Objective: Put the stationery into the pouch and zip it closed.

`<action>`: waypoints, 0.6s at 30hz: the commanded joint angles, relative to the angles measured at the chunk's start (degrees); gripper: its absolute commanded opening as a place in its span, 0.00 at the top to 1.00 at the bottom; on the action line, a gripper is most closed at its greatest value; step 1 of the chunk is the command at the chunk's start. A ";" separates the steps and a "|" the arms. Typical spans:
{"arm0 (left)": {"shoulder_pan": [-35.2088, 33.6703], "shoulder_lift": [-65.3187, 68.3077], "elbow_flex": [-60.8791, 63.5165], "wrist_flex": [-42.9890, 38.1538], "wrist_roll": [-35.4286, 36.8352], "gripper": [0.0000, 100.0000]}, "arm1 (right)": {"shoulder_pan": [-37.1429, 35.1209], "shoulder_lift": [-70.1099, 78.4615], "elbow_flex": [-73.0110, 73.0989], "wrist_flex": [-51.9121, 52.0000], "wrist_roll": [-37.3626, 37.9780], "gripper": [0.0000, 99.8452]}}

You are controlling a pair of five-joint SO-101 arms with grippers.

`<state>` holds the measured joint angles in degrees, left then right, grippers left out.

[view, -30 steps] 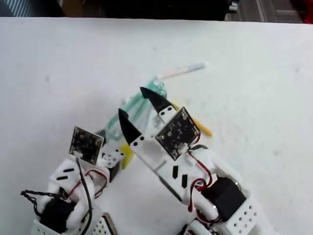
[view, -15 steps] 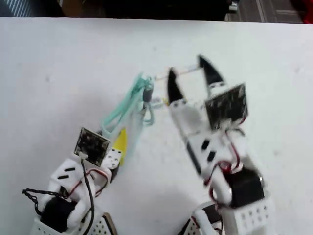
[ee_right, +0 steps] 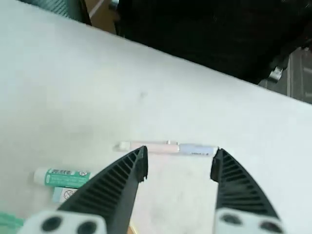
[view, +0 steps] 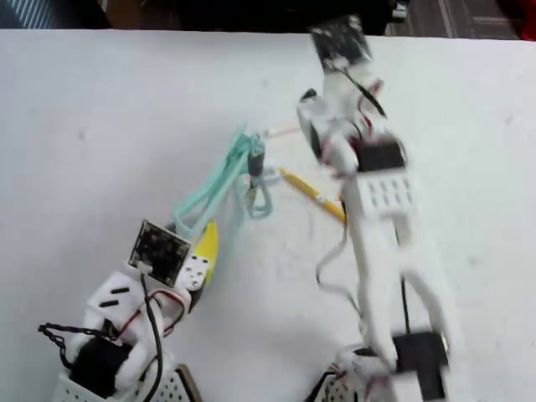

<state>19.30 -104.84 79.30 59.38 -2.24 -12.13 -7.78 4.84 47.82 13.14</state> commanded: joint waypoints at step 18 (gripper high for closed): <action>-0.04 0.13 1.67 -3.43 -0.79 0.98 | 3.30 73.19 -78.42 10.33 0.18 0.80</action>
<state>19.30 -104.92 80.62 57.71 -2.24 -9.23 60.18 -62.24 58.29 13.05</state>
